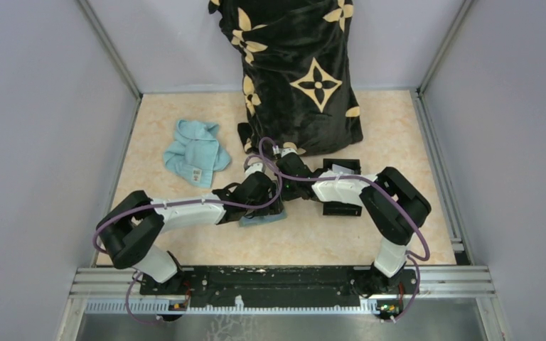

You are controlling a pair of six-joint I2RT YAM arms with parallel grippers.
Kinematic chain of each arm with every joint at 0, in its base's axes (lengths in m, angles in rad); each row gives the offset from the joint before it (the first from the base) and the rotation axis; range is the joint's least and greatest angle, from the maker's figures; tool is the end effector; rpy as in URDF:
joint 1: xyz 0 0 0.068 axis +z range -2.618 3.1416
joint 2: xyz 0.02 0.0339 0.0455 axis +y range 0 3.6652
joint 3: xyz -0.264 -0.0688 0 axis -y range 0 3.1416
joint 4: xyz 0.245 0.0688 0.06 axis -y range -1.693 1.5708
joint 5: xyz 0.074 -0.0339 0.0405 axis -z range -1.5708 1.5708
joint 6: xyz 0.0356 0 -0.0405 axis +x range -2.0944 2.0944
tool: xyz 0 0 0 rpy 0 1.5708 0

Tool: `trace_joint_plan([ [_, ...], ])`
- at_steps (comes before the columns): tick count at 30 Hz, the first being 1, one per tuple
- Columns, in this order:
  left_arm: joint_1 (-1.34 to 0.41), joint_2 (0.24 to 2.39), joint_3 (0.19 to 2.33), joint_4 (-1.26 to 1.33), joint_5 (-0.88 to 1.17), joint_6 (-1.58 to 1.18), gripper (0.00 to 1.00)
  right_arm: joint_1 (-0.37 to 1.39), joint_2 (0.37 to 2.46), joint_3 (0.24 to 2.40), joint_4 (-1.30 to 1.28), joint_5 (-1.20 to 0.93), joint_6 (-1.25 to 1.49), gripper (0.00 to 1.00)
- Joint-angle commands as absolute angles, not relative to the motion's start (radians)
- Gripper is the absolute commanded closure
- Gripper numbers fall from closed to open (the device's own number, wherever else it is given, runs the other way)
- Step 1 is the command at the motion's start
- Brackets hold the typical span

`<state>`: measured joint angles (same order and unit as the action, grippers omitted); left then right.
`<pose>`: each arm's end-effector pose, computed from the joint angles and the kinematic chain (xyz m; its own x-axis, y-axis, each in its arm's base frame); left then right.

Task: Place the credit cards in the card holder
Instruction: Insert the credit card into the card holder.

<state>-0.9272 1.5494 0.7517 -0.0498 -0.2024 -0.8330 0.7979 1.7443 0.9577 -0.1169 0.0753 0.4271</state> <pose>0.1860 -0.2361 0.1624 -0.8233 -0.1103 -0.5567 0.1405 0.9107 -0.3884 0.2455 0.2479 0.1565 -0.7814 -0.2096 -0.5877 -0.3930 0.8970 0.2026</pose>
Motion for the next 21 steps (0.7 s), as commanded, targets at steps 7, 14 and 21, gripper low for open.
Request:
trace_joint_plan([
  [7, -0.943, 1.586, 0.759, -0.013, -0.117, -0.809, 0.19, 0.838, 1.744, 0.974, -0.119, 0.024, 0.443, 0.94],
  [14, -0.945, 1.480, 0.699, -0.074, -0.215, -0.826, 0.18, 0.837, 1.707, 0.958, -0.121, 0.062, 0.449, 0.91],
  [21, -0.946, 1.428, 0.680, -0.110, -0.254, -0.850, 0.17, 0.832, 1.673, 0.929, -0.110, 0.063, 0.468, 0.80],
])
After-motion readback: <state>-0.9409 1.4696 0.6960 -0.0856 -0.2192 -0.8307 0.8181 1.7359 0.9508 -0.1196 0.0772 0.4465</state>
